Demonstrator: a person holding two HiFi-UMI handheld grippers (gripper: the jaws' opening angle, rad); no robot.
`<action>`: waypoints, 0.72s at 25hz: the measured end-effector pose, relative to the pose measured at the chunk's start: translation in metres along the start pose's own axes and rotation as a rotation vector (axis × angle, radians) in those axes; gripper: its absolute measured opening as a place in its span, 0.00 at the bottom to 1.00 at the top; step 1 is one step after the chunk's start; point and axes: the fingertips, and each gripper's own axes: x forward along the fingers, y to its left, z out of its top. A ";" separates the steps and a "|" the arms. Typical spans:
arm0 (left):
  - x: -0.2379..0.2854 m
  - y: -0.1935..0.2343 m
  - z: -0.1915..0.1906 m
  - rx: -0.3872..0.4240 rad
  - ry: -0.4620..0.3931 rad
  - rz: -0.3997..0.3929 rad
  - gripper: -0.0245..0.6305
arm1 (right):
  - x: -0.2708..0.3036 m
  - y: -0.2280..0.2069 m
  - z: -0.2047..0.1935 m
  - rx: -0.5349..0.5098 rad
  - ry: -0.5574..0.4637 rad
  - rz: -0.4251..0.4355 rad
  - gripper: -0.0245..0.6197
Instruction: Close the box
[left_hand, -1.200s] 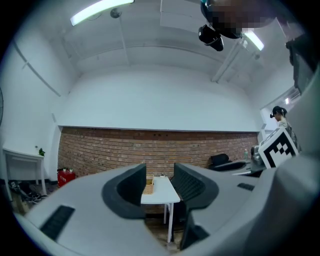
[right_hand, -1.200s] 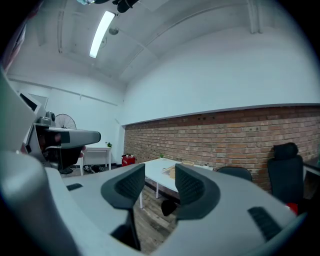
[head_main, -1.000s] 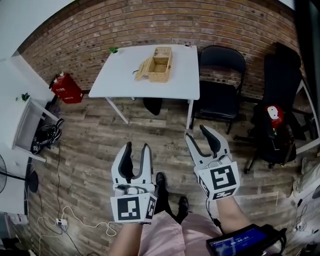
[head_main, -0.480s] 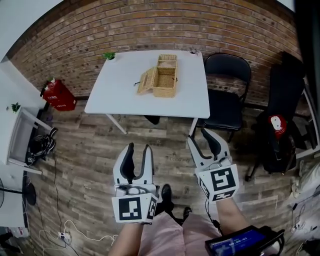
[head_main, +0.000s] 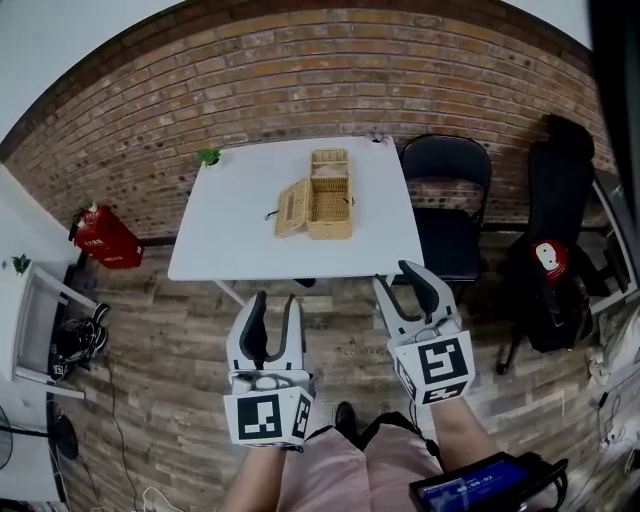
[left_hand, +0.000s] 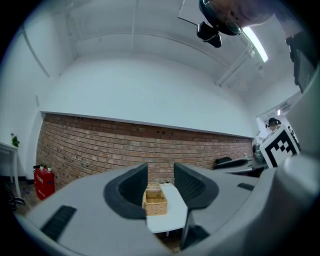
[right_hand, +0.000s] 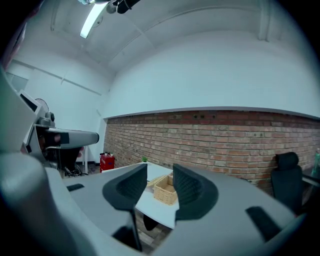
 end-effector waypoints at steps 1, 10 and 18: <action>0.003 0.002 -0.002 -0.001 0.005 -0.005 0.30 | 0.003 0.000 -0.001 0.000 0.006 -0.005 0.29; 0.032 0.016 -0.032 -0.007 0.076 -0.027 0.30 | 0.037 -0.005 -0.014 0.025 0.027 -0.015 0.29; 0.093 0.024 -0.058 -0.008 0.127 -0.042 0.30 | 0.087 -0.040 -0.031 0.061 0.054 -0.028 0.29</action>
